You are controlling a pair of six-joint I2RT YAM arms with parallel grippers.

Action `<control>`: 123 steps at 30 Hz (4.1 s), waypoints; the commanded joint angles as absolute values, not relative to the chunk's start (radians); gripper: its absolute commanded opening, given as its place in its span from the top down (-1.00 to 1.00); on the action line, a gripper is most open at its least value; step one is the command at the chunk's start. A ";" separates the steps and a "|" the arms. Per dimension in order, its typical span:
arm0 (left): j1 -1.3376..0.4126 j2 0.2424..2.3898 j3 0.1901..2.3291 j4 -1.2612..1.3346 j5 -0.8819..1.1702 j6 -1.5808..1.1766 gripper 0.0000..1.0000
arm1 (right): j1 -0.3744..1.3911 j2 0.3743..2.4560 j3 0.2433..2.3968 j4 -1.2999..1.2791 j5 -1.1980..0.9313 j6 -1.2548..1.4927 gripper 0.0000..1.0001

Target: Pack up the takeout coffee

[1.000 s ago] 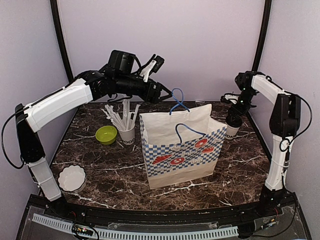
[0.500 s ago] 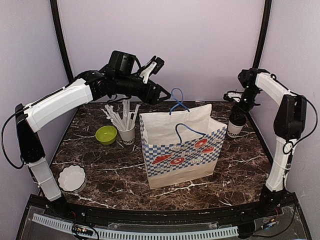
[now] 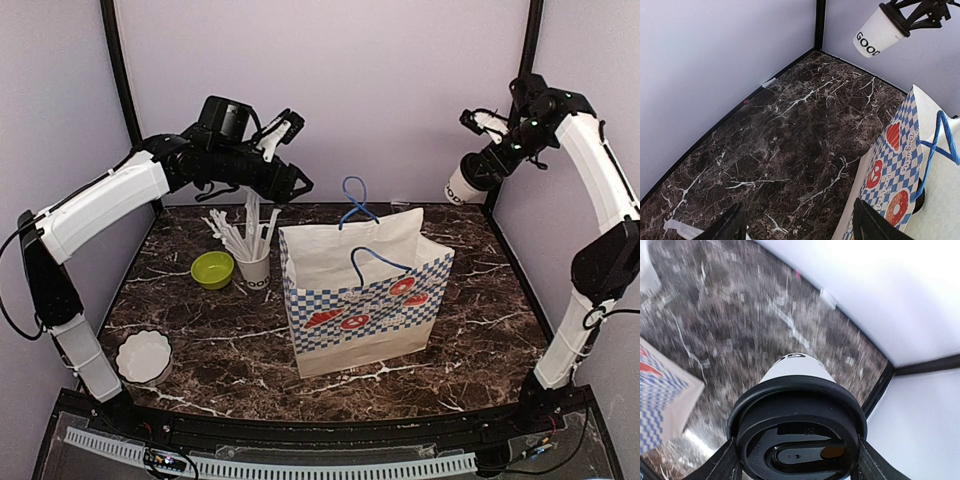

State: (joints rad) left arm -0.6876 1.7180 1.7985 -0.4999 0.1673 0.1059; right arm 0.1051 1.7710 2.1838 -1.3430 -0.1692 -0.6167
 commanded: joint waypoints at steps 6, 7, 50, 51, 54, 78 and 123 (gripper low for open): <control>-0.672 1.613 1.774 -0.591 0.155 0.105 -0.48 | 0.186 1.550 2.208 -1.233 -0.546 -0.645 -0.21; -0.672 1.607 1.766 -0.589 0.147 0.102 -0.48 | 0.199 1.532 2.200 -1.229 -0.561 -0.648 -0.21; -0.566 1.409 1.422 -0.275 -0.049 0.124 -0.48 | 0.988 1.868 2.274 -1.389 -0.006 -0.664 -0.11; -0.566 1.400 1.411 -0.268 -0.048 0.125 -0.47 | 1.001 1.869 2.270 -1.390 -0.003 -0.664 -0.10; -0.566 1.387 1.391 -0.255 -0.054 0.132 -0.48 | 1.037 1.863 2.251 -1.395 0.030 -0.663 -0.10; -0.543 1.340 1.300 -0.188 -0.034 0.108 -0.48 | 1.456 1.621 1.786 -1.417 0.203 -0.597 -0.01; -0.543 1.206 1.322 -0.330 0.072 0.041 -0.47 | 1.028 1.888 2.109 -1.150 0.134 -0.592 0.05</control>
